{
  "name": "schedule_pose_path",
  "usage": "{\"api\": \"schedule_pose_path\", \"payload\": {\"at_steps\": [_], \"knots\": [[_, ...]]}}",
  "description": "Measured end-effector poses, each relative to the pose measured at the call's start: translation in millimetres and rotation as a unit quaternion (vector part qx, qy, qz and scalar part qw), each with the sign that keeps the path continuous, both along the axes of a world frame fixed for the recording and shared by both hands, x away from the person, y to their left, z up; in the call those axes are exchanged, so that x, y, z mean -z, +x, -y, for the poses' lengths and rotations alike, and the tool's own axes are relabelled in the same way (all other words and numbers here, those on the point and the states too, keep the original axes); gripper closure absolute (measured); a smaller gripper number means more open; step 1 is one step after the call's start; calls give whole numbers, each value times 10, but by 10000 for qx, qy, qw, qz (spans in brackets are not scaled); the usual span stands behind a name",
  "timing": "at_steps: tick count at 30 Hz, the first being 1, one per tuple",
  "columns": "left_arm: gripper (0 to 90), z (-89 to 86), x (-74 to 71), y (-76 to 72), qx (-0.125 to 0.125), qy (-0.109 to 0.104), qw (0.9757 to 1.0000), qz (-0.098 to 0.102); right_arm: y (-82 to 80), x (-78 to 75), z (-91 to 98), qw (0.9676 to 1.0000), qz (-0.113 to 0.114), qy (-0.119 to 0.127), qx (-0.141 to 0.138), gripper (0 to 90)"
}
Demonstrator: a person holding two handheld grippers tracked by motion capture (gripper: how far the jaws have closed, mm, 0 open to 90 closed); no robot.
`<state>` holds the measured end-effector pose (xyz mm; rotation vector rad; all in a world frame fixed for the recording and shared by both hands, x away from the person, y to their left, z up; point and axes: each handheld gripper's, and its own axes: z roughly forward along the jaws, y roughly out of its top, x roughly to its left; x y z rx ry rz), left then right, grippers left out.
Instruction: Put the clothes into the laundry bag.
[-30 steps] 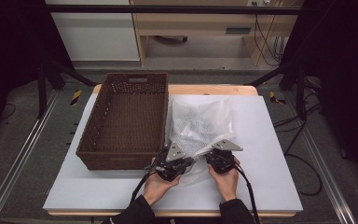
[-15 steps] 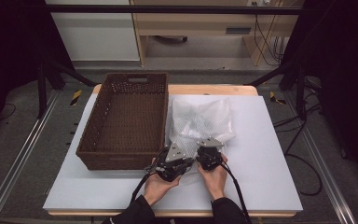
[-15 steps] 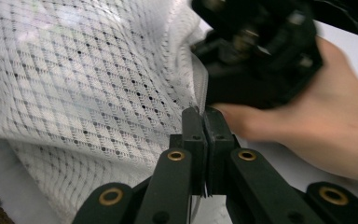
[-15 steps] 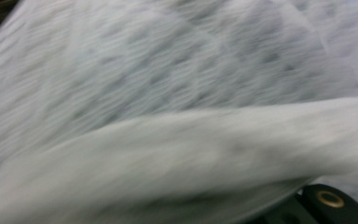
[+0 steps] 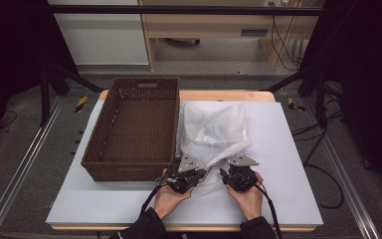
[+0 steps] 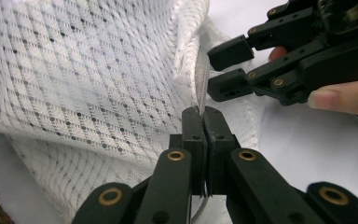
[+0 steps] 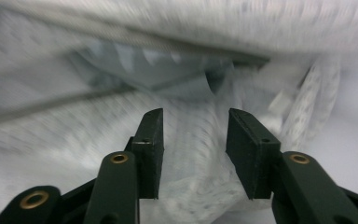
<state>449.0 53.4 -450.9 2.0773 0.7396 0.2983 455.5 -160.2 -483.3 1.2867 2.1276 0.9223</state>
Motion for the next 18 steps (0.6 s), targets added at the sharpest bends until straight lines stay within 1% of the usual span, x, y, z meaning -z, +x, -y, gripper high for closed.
{"api": "schedule_pose_path", "payload": {"at_steps": [1,2,3,4,5,7,8,10,12,13,14,15,17,18], "knots": [[883,-3,5,6,-7,-4,10000,-9,10,22,10,10000,-16,67,-14,638],[883,-6,5,8,-7,-10,10000,-9,16,23,28,9997,-97,232,-59,741],[883,-9,1,7,-27,-15,10000,2,11,12,27,9996,-144,233,-27,866],[883,-13,-3,7,-29,-19,10000,-3,3,0,32,9997,-162,159,11,900],[883,-15,-8,4,-33,-31,10000,-2,-23,-18,67,9994,-265,235,32,900],[883,-17,-21,0,-42,-52,10000,17,-49,-31,101,9993,-254,248,61,900],[883,-17,-27,-3,-39,-54,10000,32,-85,-52,145,9992,-257,313,72,900],[882,-14,-31,-8,-42,-84,9999,49,-199,-108,254,9987,-203,466,42,900],[882,0,-23,-11,-30,-74,10000,42,-336,-144,360,9985,-92,545,-8,900],[882,10,-14,-15,-21,-74,10000,31,-400,-143,398,9982,-101,597,-5,900],[882,21,-7,-20,-1,-48,10000,34,-449,-123,427,9982,-148,573,1,900],[882,32,-1,-26,13,-28,10000,43,-481,-87,444,9982,-247,538,30,900],[881,49,10,-31,22,-1,10000,50,-498,-10,459,9976,-470,498,-7,890],[881,51,14,-28,27,4,10000,66,-478,-25,456,9983,-350,461,-11,814]]}}
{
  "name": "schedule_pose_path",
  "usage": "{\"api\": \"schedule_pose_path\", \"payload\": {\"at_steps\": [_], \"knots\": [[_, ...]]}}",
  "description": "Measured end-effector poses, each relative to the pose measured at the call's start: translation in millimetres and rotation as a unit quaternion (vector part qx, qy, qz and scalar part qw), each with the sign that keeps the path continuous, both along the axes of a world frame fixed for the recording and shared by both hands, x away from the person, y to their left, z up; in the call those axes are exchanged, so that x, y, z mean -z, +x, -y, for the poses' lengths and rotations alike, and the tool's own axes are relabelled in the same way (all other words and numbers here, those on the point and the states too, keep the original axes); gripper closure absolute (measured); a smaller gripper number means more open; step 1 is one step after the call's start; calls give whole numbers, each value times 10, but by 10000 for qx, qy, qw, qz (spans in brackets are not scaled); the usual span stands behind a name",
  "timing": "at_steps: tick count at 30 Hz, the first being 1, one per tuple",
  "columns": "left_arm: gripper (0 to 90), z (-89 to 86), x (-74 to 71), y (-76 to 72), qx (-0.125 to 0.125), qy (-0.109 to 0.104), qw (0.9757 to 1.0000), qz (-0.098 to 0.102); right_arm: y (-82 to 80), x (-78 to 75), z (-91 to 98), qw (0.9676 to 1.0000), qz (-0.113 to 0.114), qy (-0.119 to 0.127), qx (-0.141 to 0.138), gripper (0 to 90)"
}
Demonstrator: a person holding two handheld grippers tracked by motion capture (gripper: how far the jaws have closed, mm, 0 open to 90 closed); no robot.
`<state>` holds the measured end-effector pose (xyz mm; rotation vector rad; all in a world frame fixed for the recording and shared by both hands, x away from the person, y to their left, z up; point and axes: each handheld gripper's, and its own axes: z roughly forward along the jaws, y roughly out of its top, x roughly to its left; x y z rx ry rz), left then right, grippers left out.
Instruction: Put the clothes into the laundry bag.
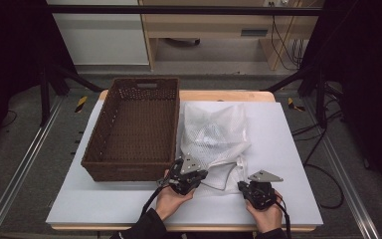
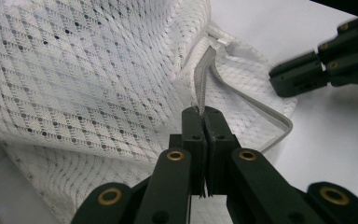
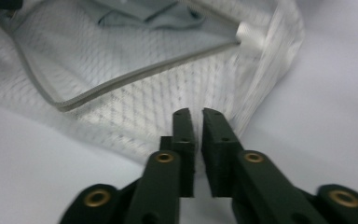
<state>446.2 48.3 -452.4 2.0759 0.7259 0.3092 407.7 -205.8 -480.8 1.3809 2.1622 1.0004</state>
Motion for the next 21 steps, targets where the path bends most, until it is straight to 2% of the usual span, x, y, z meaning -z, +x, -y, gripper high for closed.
{"api": "schedule_pose_path", "payload": {"at_steps": [1,2,3,5,6,7,10,13,14,16,17,21], "knots": [[881,0,0,0,0,0,10000,0,0,0,0,10000,0,0,0,814],[879,-6,4,10,31,-3,10000,-7,41,-62,-3,9992,386,-45,10,727],[873,-6,4,10,31,-3,10000,-7,41,-62,-3,9992,386,-45,10,727],[855,-15,2,16,80,-49,9999,-45,125,-115,1,9981,613,-40,99,676],[770,-24,-10,13,89,-116,9999,-89,231,-132,11,9976,649,-70,246,653],[770,-36,-33,4,78,-181,9997,-128,231,-132,11,9976,649,-70,246,653],[674,-96,-141,-75,-1,-250,9997,-52,382,-108,47,9976,554,-89,413,651],[617,-223,-185,-230,-50,-175,9998,23,500,-31,78,9979,377,-189,487,705],[608,-289,-171,-290,-125,-85,9999,16,510,-3,82,9981,312,-232,471,743],[595,-392,-122,-352,-214,-63,9997,-69,488,11,102,9982,276,-250,468,868],[590,-443,-85,-377,-299,-48,9995,-125,443,-17,145,9980,213,-268,536,900],[586,-603,110,-407,-555,14,9980,-291,323,-26,258,9978,154,-95,636,900]]}}
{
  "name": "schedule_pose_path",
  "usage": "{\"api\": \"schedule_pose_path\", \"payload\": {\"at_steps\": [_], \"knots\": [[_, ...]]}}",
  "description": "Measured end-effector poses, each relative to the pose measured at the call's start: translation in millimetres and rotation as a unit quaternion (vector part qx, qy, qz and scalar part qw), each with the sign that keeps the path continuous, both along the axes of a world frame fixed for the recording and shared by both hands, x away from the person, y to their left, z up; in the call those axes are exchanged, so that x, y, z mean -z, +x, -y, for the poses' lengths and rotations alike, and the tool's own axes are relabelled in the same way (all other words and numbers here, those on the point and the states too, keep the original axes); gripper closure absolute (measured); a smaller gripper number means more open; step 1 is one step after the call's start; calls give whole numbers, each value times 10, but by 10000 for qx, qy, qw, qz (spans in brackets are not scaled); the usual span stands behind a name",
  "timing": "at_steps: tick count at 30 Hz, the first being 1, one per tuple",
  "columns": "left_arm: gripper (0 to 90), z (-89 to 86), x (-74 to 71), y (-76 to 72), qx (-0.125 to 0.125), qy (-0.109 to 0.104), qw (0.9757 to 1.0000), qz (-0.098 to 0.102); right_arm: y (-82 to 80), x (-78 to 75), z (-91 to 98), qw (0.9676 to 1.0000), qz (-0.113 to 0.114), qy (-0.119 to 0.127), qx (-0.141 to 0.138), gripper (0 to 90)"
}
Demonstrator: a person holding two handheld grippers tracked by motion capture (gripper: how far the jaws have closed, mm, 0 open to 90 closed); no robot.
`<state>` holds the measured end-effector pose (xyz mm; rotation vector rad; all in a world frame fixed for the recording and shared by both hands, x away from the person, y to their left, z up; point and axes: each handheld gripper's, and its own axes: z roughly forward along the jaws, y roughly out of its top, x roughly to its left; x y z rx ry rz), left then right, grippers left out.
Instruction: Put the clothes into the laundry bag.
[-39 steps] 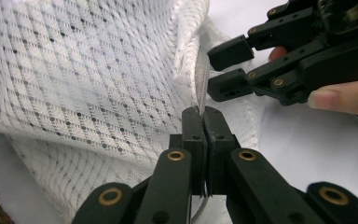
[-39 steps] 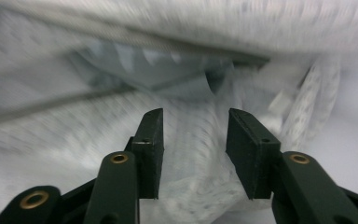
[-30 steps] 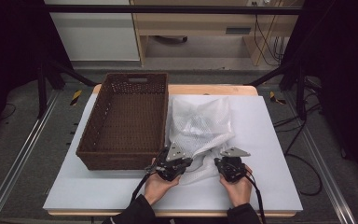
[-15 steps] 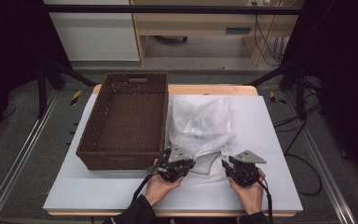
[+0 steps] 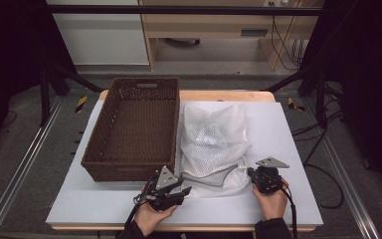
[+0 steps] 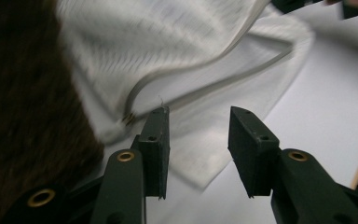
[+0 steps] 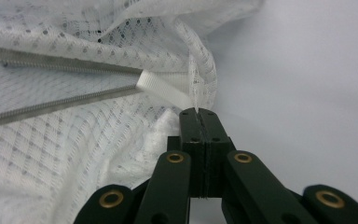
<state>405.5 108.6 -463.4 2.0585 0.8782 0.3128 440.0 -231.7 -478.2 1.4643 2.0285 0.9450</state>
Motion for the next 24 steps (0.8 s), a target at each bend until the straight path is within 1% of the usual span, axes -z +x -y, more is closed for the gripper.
{"api": "schedule_pose_path", "payload": {"at_steps": [1,2,3,4,5,6,7,8,9,10,11,12,13,14,15,16,18,19,20,21,22,24], "knots": [[588,-10,44,14,-26,84,10000,-37,-44,10,36,10000,-22,71,23,900],[588,-11,84,28,-95,145,9998,-29,-90,25,57,9999,-87,135,41,891],[588,-9,121,45,-145,141,9998,-54,-129,46,70,9999,-103,41,27,847],[588,-1,156,59,-163,115,9997,-111,-162,54,77,10000,-19,-47,34,771],[586,35,208,60,-194,207,9995,-102,-183,26,103,9999,77,-97,1,713],[587,35,208,60,-194,207,9995,-102,-183,26,103,9999,77,-97,1,713],[586,54,226,60,-183,210,9995,-111,-178,-25,122,9995,326,49,12,681],[586,69,229,55,-204,227,9995,-57,-178,-25,122,9995,326,49,12,681],[606,85,230,59,-221,240,9995,-53,-146,-65,102,9990,423,94,-71,678],[606,99,229,65,-230,259,9994,-50,-146,-65,102,9990,423,94,-71,678],[662,113,231,71,-237,293,9993,-12,-90,-68,55,9990,399,93,-187,680],[662,130,231,73,-272,367,9989,44,-90,-68,55,9990,399,93,-187,680],[699,143,228,79,-284,441,9986,90,-56,-52,29,9991,371,30,-224,680],[732,154,222,82,-310,505,9982,95,-14,-33,10,9991,339,-50,-230,694],[762,164,219,85,-305,550,9979,119,28,-15,0,9994,273,-75,-194,710],[790,173,218,86,-321,581,9977,135,61,1,-3,9995,257,-86,-188,749],[849,180,211,91,-315,651,9973,155,81,20,-3,9996,154,-127,-193,840],[876,173,209,98,-294,649,9974,139,65,21,-3,9996,129,-162,-197,873],[885,169,212,102,-302,594,9977,129,45,16,0,9994,160,-226,-206,896],[889,158,215,106,-262,568,9980,134,19,6,13,9992,170,-317,-160,898],[892,148,213,109,-216,584,9980,147,-2,2,39,9992,170,-324,-162,899],[894,125,207,117,-196,558,9982,96,-57,13,102,9999,85,-66,-135,900]]}}
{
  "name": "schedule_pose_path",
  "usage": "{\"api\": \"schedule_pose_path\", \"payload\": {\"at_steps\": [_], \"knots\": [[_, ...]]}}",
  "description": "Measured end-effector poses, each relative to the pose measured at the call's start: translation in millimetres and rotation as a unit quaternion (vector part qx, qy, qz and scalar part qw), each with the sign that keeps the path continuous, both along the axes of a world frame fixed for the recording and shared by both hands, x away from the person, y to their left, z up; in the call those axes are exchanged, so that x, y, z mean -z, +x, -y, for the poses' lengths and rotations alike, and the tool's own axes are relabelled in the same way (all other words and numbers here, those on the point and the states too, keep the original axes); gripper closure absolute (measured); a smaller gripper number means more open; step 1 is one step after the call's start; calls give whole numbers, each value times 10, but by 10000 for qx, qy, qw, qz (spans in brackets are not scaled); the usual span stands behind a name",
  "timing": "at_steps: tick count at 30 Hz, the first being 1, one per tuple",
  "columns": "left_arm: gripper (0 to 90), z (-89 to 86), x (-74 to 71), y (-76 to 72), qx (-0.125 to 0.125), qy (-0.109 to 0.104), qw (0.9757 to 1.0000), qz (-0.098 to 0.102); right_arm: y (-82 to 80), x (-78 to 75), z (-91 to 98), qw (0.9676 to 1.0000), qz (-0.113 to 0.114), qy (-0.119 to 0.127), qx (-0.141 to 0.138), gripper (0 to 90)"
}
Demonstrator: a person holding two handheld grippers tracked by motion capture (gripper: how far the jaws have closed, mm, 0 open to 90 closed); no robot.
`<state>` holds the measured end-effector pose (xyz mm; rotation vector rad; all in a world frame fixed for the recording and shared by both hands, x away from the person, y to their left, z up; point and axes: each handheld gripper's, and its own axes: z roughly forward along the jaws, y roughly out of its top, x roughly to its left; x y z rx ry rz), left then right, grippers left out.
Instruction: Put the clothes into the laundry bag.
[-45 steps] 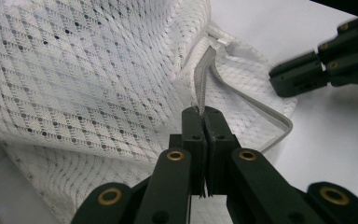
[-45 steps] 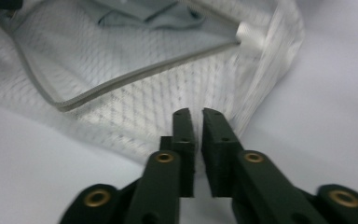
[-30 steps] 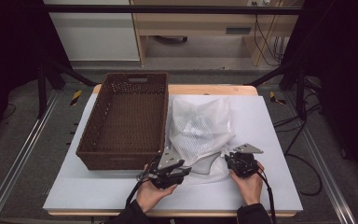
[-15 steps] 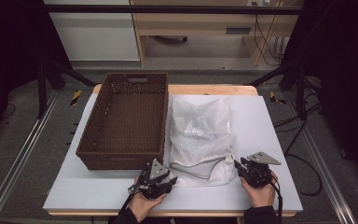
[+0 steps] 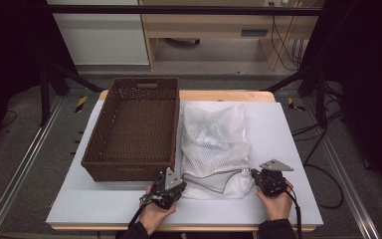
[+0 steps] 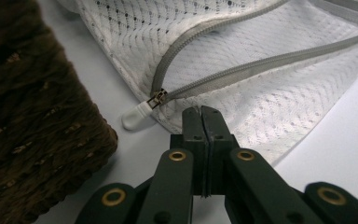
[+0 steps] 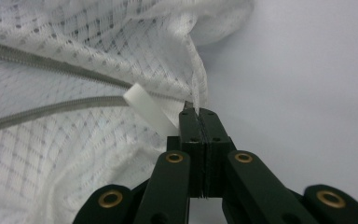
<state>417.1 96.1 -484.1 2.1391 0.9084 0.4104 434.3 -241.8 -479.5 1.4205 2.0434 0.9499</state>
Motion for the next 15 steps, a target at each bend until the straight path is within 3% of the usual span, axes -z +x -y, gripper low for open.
{"api": "schedule_pose_path", "payload": {"at_steps": [4,6,10,13,15], "knots": [[894,-82,-28,-14,2,-154,9999,-48,-98,44,99,9998,-160,128,-29,889],[894,-124,-63,-30,-7,-197,9998,-27,-113,14,88,9997,-250,5,-32,828],[893,-164,-48,-31,5,-248,9997,-41,-109,-35,8,9999,156,-40,-28,679],[892,-159,-16,-14,-3,-218,9997,-98,-59,-27,-45,9999,156,26,-5,754],[892,-171,-15,-10,-17,-226,9997,-91,-32,16,-48,10000,64,-70,18,881]]}}
